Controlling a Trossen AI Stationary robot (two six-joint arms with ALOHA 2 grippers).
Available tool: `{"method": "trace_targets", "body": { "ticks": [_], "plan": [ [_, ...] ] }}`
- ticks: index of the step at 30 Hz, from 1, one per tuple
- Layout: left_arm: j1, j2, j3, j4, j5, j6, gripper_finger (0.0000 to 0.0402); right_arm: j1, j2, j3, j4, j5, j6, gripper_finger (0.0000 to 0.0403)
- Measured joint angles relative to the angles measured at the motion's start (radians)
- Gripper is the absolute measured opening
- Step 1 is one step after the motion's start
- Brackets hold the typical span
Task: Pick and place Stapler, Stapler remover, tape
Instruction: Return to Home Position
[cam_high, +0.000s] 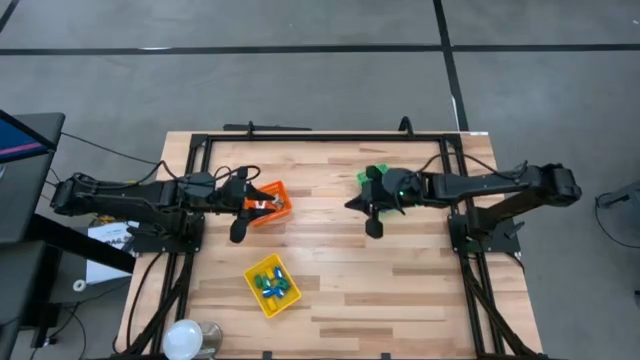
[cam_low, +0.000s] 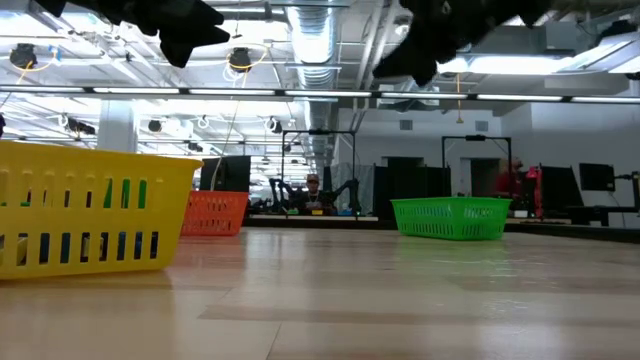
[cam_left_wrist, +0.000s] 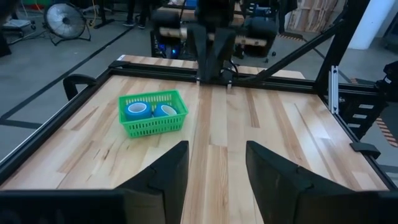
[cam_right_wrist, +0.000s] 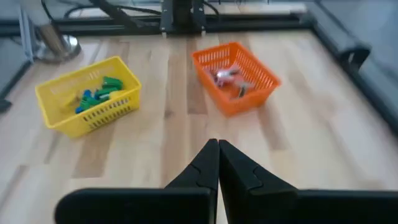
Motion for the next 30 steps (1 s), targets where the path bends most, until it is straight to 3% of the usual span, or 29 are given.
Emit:
{"method": "trace_targets", "body": {
  "ticks": [10,15,30],
  "plan": [
    [0.0,0.0,0.0,0.012,0.0,0.0,0.015,-0.012,-0.125,-0.264,0.115,0.005,0.296,0.0],
    [0.0,0.0,0.0,0.014,0.0,0.0,0.015,-0.014,-0.21,-0.401,0.138,0.011,0.3,0.0],
    [0.0,0.0,0.0,0.023,0.0,0.0,0.015,0.064,-0.556,-0.778,0.482,0.029,0.158,0.0]
  ]
}}
